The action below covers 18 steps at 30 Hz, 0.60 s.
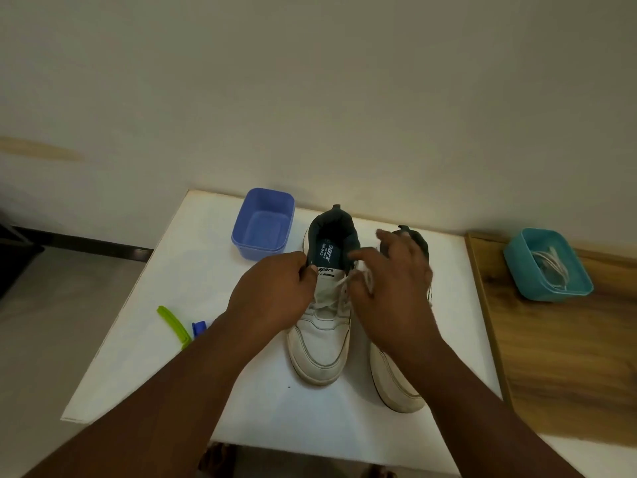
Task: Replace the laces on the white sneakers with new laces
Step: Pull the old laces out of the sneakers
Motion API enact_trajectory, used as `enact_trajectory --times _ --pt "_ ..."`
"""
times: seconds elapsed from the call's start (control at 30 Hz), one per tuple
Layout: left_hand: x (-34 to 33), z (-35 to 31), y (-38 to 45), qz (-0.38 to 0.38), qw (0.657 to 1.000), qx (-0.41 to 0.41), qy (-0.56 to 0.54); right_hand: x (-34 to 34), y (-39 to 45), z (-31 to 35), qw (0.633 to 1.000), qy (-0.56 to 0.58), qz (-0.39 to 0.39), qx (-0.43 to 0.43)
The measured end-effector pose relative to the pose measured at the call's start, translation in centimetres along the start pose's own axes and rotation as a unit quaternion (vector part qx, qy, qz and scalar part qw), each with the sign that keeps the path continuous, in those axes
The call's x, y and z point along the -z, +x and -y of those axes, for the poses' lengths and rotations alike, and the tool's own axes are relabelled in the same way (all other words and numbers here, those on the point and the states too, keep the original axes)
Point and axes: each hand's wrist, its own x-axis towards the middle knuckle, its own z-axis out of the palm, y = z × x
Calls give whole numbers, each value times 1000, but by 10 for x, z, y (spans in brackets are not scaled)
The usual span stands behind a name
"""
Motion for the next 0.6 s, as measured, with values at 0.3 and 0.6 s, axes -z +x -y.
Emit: enact_trajectory --times 0.3,0.6 --pt "1 -1 -1 0 1000 0 -6 -8 2 1 1000 6 -22 17" --pt "5 -2 -3 5 1000 2 -11 12 10 4 948 207 -207 -123"
